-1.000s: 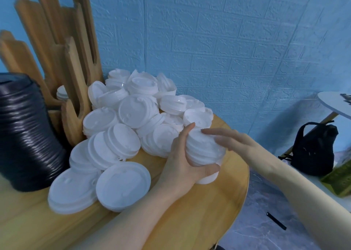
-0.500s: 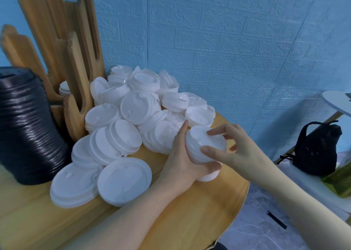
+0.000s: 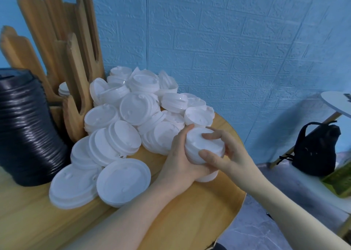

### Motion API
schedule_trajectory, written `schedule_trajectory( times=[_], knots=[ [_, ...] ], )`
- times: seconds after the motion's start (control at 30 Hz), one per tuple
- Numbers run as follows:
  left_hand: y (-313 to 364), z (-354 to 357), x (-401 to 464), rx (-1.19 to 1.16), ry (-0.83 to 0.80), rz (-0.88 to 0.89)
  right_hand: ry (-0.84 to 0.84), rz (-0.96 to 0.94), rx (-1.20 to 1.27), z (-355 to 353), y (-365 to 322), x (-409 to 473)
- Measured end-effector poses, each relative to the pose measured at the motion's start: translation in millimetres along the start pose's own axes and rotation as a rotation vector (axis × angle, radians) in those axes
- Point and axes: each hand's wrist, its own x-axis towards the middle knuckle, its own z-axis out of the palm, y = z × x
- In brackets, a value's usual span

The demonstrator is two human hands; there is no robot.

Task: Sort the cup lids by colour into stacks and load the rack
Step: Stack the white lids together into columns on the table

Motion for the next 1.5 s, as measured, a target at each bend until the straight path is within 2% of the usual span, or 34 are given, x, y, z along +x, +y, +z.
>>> schedule_trajectory(
  times=[0.23, 0.4, 0.47, 0.53, 0.63, 0.73, 0.8, 0.97, 1.07, 1.17, 1.27, 1.37, 1.5],
  knots=[
    [2, 0, -1, -0.007, -0.011, -0.003, 0.117, -0.03, 0.047, 12, 7, -4],
    [5, -1, -3, -0.046, -0.049, 0.017, -0.07, 0.005, 0.139, -10, 9, 2],
    [3, -1, -2, -0.055, -0.026, 0.035, -0.008, 0.001, 0.185, -20, 8, 12],
    [2, 0, -1, -0.045, -0.008, 0.055, 0.137, 0.005, 0.176, -25, 12, 30],
    [0, 1, -1, -0.036, 0.007, 0.069, 0.216, 0.027, -0.081, -24, 31, 66],
    [1, 0, 0, -0.041, 0.016, 0.07, 0.092, 0.044, -0.432, -19, 52, 98],
    [2, 0, -1, -0.043, 0.013, 0.082, 0.025, 0.074, -0.574, -14, 57, 110],
    [2, 0, -1, -0.044, 0.005, 0.087, 0.077, 0.059, -0.608, -5, 50, 117],
    [2, 0, -1, -0.026, 0.0, 0.064, 0.148, 0.095, -0.446, -8, 42, 114],
    [2, 0, 0, -0.026, 0.006, 0.057, 0.194, 0.131, -0.077, -14, 32, 108],
    [2, 0, -1, -0.026, -0.001, 0.06, 0.278, 0.138, 0.124, -19, 20, 100],
    [1, -1, 0, -0.02, -0.006, 0.058, 0.332, 0.258, 0.377, -30, 12, 95],
    [0, -1, 0, -0.012, -0.016, 0.043, 0.283, 0.426, 0.85, -47, 5, 85]
  ],
)
